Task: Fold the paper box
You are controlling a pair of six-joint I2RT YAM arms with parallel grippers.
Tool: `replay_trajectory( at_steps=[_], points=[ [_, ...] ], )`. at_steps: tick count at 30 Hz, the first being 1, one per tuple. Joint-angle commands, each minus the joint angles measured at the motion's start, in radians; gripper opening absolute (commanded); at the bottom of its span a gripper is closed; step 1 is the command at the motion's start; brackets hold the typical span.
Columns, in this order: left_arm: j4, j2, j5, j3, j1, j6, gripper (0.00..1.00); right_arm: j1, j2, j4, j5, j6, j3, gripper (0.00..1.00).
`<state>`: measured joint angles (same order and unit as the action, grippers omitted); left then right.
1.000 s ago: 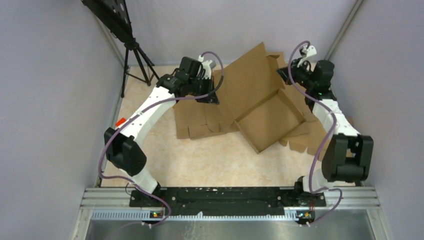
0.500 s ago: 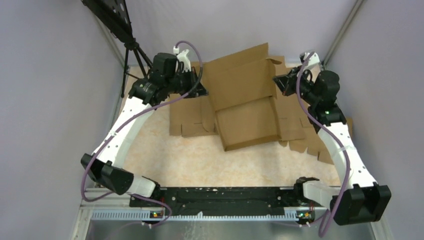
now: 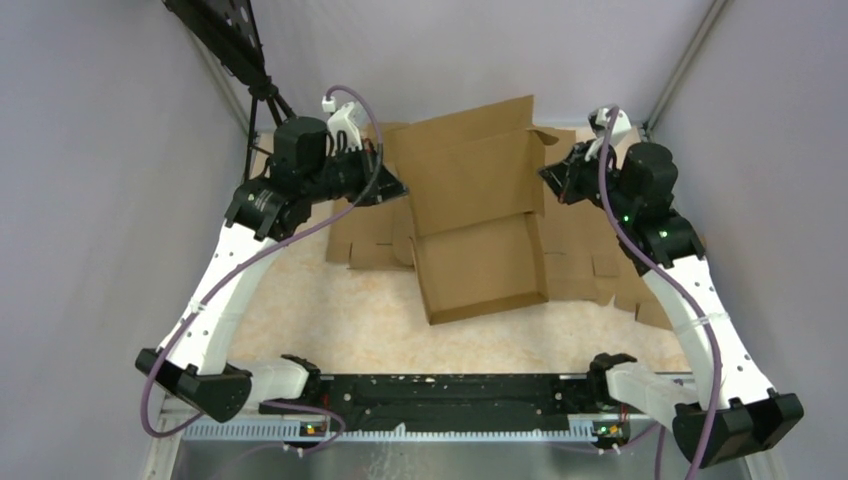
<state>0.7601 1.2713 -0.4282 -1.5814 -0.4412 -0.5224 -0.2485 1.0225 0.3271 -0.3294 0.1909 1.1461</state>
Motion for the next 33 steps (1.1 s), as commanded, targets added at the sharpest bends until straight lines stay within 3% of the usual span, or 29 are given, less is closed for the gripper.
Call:
replay_trajectory(
  at_steps=[1, 6, 12, 21, 33],
  points=[
    [-0.121, -0.010, -0.057, -0.034, -0.016, -0.021, 0.00, -0.035, 0.035, 0.020, -0.068, 0.014, 0.149, 0.00],
    [-0.051, 0.049, -0.002, -0.195, 0.008, 0.021, 0.00, -0.049, 0.085, 0.028, -0.068, 0.029, 0.257, 0.00],
    [-0.043, 0.112, 0.015, -0.279, 0.051, 0.039, 0.00, -0.150, 0.118, -0.016, -0.004, 0.047, 0.236, 0.00],
    [-0.114, 0.137, 0.110, -0.165, 0.109, 0.119, 0.00, -0.305, 0.193, -0.149, 0.124, 0.064, 0.122, 0.00],
    [-0.177, 0.120, 0.077, 0.101, 0.166, 0.138, 0.00, -0.356, 0.258, -0.262, 0.172, 0.072, -0.039, 0.00]
  ],
)
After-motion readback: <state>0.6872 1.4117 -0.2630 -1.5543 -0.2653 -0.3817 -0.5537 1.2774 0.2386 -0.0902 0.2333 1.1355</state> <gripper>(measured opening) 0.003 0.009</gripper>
